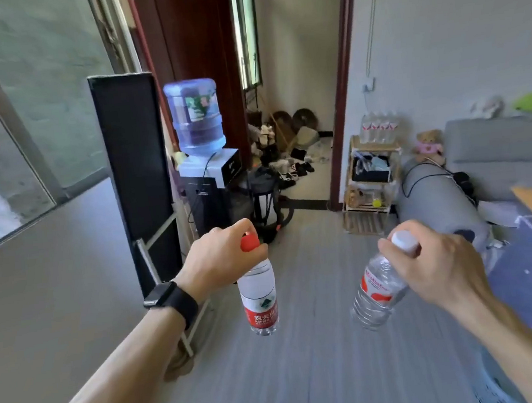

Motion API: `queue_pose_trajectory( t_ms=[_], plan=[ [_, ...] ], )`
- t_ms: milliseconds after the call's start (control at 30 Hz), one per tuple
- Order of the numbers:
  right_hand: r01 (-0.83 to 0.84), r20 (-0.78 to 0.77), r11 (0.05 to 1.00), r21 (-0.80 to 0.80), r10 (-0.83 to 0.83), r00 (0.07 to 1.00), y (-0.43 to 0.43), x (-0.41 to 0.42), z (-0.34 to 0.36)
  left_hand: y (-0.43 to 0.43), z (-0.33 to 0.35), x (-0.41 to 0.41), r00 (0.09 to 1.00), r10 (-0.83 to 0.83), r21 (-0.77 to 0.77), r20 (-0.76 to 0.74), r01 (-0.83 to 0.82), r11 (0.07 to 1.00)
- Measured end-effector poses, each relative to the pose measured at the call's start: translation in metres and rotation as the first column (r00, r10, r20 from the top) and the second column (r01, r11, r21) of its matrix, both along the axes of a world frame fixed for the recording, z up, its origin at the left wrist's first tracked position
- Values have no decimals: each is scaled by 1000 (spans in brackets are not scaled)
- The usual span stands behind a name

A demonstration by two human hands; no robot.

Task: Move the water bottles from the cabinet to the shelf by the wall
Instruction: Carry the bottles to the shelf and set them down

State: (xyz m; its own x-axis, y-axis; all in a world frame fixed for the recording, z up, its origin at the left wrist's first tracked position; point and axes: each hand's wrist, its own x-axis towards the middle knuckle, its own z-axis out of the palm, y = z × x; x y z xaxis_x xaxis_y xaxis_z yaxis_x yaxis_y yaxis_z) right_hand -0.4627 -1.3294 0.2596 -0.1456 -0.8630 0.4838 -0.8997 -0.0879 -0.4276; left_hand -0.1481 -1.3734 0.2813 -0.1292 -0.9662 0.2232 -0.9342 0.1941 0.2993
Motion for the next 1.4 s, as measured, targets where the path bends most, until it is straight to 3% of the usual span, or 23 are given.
queue_pose_trajectory(
  t_ms=[300, 500, 733, 1100, 1267, 1400],
  plan=[
    [20, 48, 998, 58, -23, 999, -143, -56, -25, -188, -26, -72, 991, -121, 68, 60, 117, 991],
    [-59, 46, 982, 181, 52, 998, -277, -112, -41, -315, -40, -131, 987, -156, 161, 34, 149, 976],
    [-58, -9, 947, 315, 65, 998, -417, -167, -45, -446, -51, -188, 965, -183, 255, 189, 132, 958],
    [256, -249, 836, 485, -148, 957, -640, -233, -104, -695, -113, -253, 953, -273, 408, 133, 199, 891],
    [333, -217, 815, 473, -259, 941, -747, -268, -96, -826, -106, -297, 928, -358, 393, 106, 292, 872],
    [375, -157, 799, 469, -343, 926, -813, -300, -94, -916, -100, -336, 894, -410, 327, 181, 338, 882]
  ],
)
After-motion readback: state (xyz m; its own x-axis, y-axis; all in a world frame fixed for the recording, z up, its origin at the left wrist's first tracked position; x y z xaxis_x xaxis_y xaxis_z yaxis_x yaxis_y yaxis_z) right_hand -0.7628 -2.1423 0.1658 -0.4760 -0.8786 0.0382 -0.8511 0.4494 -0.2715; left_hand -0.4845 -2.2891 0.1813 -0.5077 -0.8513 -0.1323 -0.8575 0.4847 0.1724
